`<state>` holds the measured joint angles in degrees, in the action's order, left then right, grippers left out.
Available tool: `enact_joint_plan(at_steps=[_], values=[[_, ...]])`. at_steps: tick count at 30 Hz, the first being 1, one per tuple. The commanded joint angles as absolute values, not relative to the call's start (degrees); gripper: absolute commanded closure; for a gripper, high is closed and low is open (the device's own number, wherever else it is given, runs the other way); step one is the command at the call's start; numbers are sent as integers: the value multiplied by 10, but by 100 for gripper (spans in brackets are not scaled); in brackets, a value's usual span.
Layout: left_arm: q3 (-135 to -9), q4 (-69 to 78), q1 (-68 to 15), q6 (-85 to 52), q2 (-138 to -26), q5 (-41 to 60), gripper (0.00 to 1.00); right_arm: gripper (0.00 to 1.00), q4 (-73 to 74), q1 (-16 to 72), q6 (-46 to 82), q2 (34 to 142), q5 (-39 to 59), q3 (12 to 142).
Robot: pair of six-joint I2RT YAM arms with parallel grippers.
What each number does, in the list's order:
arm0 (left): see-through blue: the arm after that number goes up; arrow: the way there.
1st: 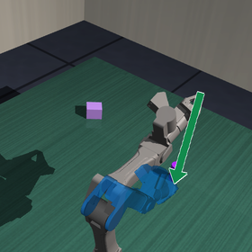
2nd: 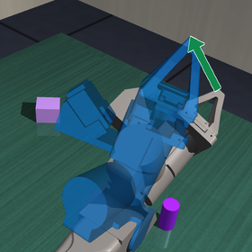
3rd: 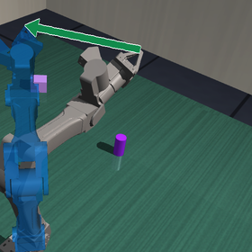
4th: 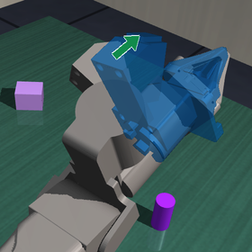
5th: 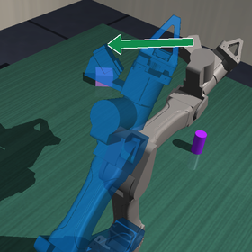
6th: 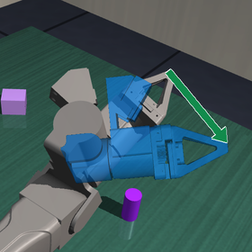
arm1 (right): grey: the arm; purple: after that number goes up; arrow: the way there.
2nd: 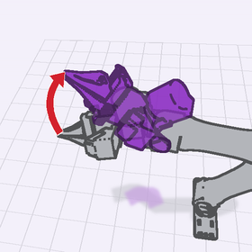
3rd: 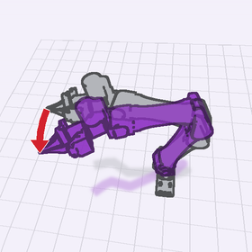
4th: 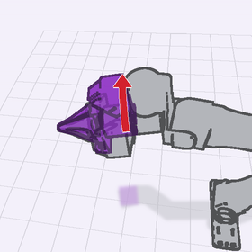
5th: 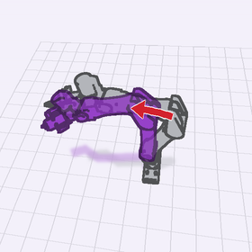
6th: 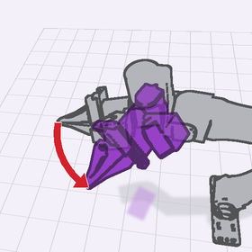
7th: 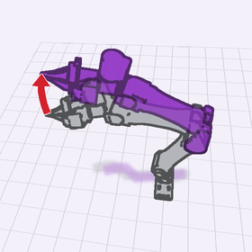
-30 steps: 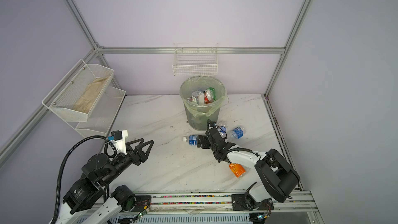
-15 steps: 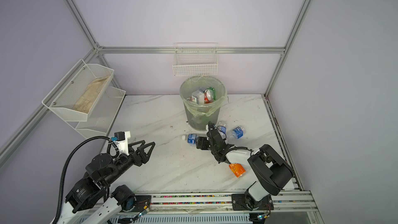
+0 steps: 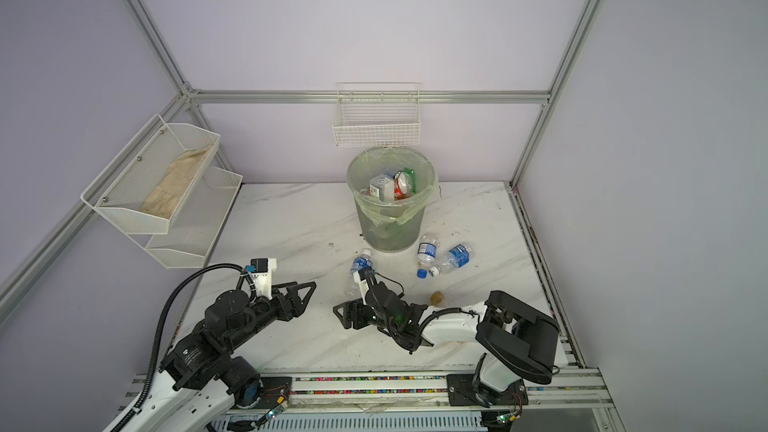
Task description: Throw the plastic bottles in the bin
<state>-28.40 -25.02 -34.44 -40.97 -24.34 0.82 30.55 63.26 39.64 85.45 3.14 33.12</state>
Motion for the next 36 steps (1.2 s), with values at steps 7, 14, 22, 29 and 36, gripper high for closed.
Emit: enact_joint_plan(at_steps=[7,14,22,29,36], values=[[-233,-129,-341,-339,-354,-13,16,21,189,633,442,595,-74,250],[-331,-48,-340,-270,-531,-9,10,21,88,637,484,423,-102,200],[-460,-91,-339,-280,-683,23,8,21,28,638,514,329,-108,169],[-464,-76,-340,-349,-736,56,9,20,43,638,512,344,-105,159],[-497,-106,-340,-381,-779,31,7,19,55,639,509,361,-104,149]])
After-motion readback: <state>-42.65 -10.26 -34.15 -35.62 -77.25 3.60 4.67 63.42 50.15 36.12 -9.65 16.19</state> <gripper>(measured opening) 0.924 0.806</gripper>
